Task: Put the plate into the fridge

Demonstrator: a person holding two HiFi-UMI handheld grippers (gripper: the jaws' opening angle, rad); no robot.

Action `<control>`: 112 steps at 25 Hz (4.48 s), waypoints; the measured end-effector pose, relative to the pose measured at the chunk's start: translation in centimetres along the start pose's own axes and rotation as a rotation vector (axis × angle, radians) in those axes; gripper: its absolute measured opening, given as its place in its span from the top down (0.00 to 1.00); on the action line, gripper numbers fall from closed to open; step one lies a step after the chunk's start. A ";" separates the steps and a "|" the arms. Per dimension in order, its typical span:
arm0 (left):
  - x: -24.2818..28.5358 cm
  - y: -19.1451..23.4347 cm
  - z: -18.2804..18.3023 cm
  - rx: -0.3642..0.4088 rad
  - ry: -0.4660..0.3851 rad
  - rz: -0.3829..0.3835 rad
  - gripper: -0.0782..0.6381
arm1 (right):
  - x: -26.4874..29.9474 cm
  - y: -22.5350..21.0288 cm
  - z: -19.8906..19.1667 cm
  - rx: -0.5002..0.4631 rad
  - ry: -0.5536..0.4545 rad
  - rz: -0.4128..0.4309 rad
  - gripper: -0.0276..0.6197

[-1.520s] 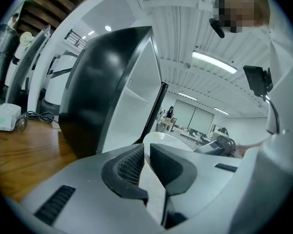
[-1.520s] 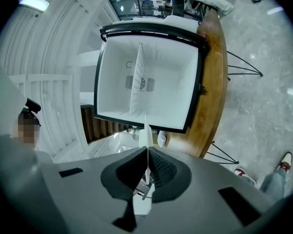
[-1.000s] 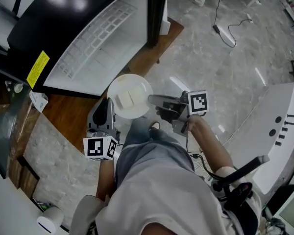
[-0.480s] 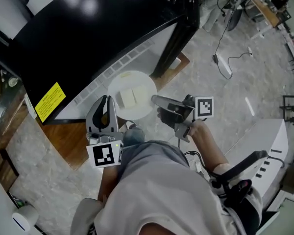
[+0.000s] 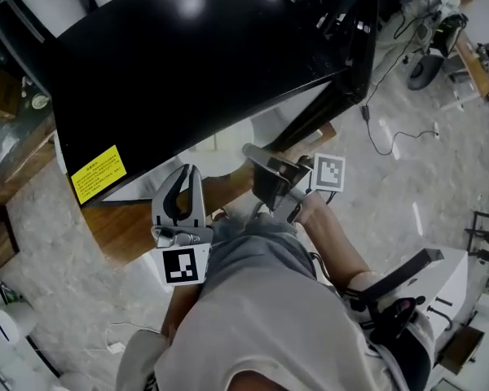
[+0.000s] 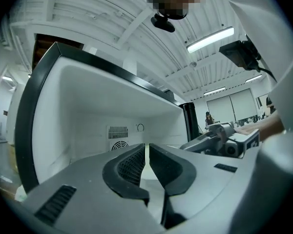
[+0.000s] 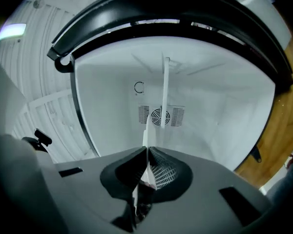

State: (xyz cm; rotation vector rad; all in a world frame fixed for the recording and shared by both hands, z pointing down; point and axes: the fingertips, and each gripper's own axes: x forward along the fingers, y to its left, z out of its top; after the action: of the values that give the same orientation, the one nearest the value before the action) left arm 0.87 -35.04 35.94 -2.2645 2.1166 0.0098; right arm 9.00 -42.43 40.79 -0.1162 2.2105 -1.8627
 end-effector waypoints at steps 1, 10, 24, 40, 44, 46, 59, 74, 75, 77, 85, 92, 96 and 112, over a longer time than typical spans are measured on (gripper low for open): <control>0.0 -0.5 0.0 0.009 0.000 -0.004 0.83 | 0.5 0.1 0.3 0.011 0.002 -0.001 0.92; 2.2 -6.2 -2.7 0.136 0.050 -0.135 0.84 | 3.0 -1.4 1.7 0.118 0.043 -0.033 0.92; 4.8 -6.0 -3.9 0.216 0.076 -0.078 0.84 | 3.8 -0.2 2.2 0.110 0.096 -0.020 0.80; 4.1 -1.0 -3.1 0.151 0.067 0.070 0.84 | 3.5 0.4 0.1 -0.992 0.181 -0.279 0.87; 3.6 1.2 -4.4 0.121 0.119 0.142 0.84 | 4.9 0.6 -1.3 -1.286 0.194 -0.334 0.89; 4.1 1.3 -4.5 0.118 0.122 0.137 0.84 | 5.6 0.7 -1.7 -1.323 0.193 -0.326 0.89; 6.2 0.2 -3.8 0.008 0.096 0.080 0.86 | 6.0 0.6 0.6 -1.332 0.125 -0.370 0.91; 4.8 -3.4 -2.6 -0.054 0.070 0.117 0.86 | 1.9 2.5 1.4 -1.377 0.067 -0.367 0.91; 4.7 -3.8 -2.7 -0.065 0.065 0.124 0.86 | 1.3 2.4 1.5 -1.394 0.064 -0.376 0.92; 3.9 -4.5 -3.3 -0.077 0.070 0.145 0.86 | 0.2 2.0 0.9 -1.401 0.072 -0.382 0.93; 1.0 -7.8 -4.2 -0.068 0.080 0.270 0.86 | -6.1 -0.3 0.4 -1.329 0.107 -0.386 0.93; -4.9 -19.5 -4.3 -0.072 0.055 0.191 0.86 | -17.7 2.3 -5.2 -1.340 0.050 -0.381 0.93; -9.0 -21.8 -2.7 -0.048 0.059 0.180 0.86 | -21.0 4.7 -9.0 -1.352 0.029 -0.388 0.93; -22.4 -28.3 1.7 -0.067 0.005 0.155 0.86 | -29.9 11.6 -21.1 -1.381 0.007 -0.436 0.93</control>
State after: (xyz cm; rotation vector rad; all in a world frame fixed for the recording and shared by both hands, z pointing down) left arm 27.65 -10.78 35.73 -2.1305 2.3224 0.0811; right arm 33.97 -13.55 36.73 -0.8416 3.1545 -0.0804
